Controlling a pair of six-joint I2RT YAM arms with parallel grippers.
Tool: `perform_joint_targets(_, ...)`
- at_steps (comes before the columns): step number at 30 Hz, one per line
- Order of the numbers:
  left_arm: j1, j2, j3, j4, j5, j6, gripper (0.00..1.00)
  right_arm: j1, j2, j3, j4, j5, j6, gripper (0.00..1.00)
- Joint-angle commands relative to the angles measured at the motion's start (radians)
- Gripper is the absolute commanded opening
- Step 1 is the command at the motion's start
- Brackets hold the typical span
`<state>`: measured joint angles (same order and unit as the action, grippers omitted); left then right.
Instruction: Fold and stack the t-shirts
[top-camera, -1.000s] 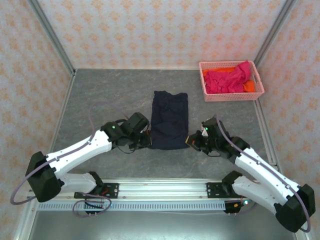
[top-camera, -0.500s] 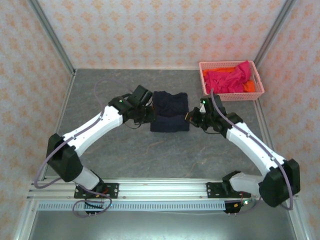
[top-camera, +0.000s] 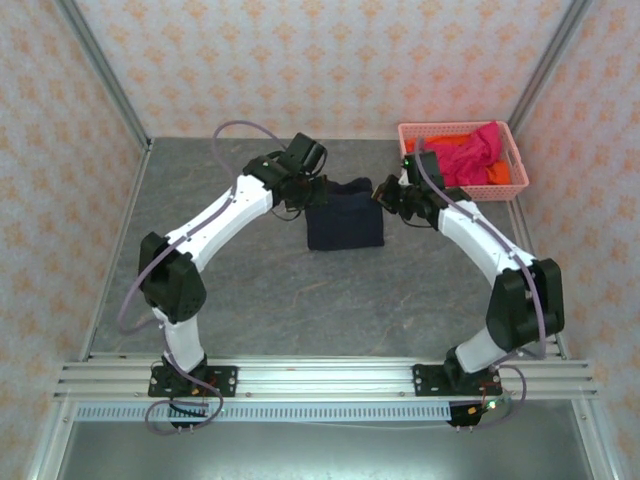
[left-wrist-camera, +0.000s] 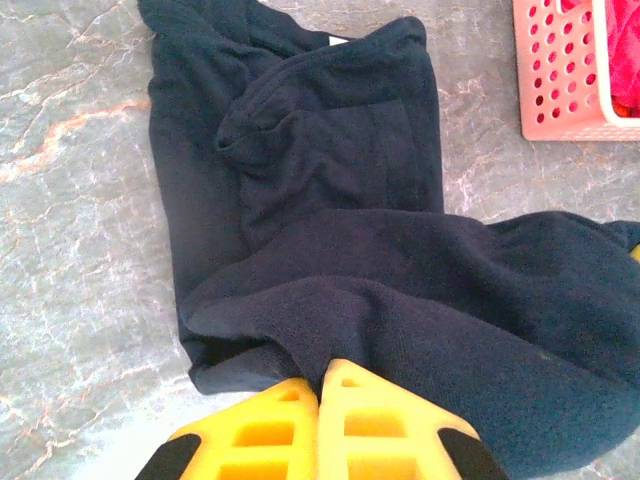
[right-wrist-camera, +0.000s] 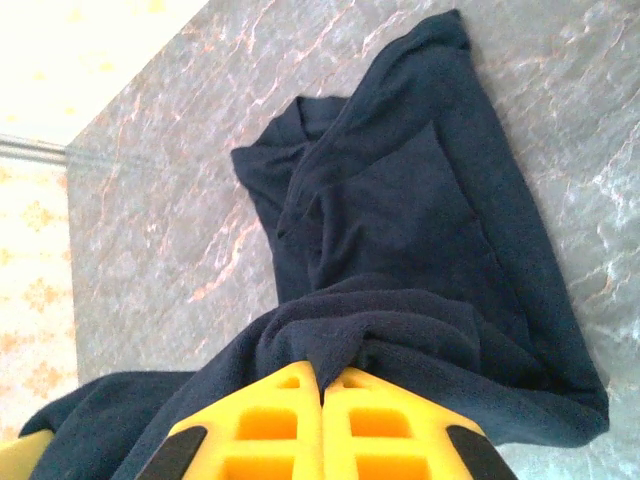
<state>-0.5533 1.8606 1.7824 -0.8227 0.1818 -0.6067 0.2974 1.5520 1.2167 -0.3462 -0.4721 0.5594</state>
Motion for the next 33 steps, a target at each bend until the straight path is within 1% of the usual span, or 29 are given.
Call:
perform_joint_targets(1,0.026,0.041,0.069,-0.043,-0.031,0.031,0.00,-0.018,0.052,0.069,0.064,-0.023,-0.016,0.00)
perform_joint_targets(4,0.046,0.087,0.114,-0.050,-0.032,0.039,0.00,-0.027,0.104,0.113,0.079,-0.041,-0.016,0.00)
perform_joint_targets(6,0.063,0.108,0.139,-0.051,-0.009,0.042,0.00,-0.029,0.136,0.143,0.085,-0.048,-0.016,0.00)
perform_joint_targets(10,0.070,0.092,0.144,-0.043,0.006,0.044,0.00,-0.032,0.149,0.170,0.117,-0.078,-0.015,0.00)
perform_joint_targets(13,0.074,0.075,0.139,-0.047,-0.014,0.048,0.00,-0.030,0.147,0.174,0.138,-0.064,-0.018,0.00)
perform_joint_targets(17,0.099,0.104,0.149,-0.038,0.003,0.047,0.00,-0.032,0.208,0.236,0.129,-0.069,-0.017,0.00)
perform_joint_targets(23,0.129,0.203,0.247,-0.042,0.029,0.042,0.00,-0.033,0.352,0.375,0.123,-0.091,-0.020,0.00)
perform_joint_targets(27,0.153,0.265,0.316,-0.037,0.031,0.031,0.00,-0.032,0.476,0.498,0.128,-0.108,-0.018,0.00)
perform_joint_targets(30,0.179,0.318,0.356,-0.012,0.035,0.024,0.00,-0.032,0.578,0.598,0.148,-0.130,0.007,0.00)
perform_joint_targets(33,0.216,0.403,0.432,-0.031,0.042,0.011,0.00,-0.033,0.677,0.697,0.164,-0.137,0.038,0.00)
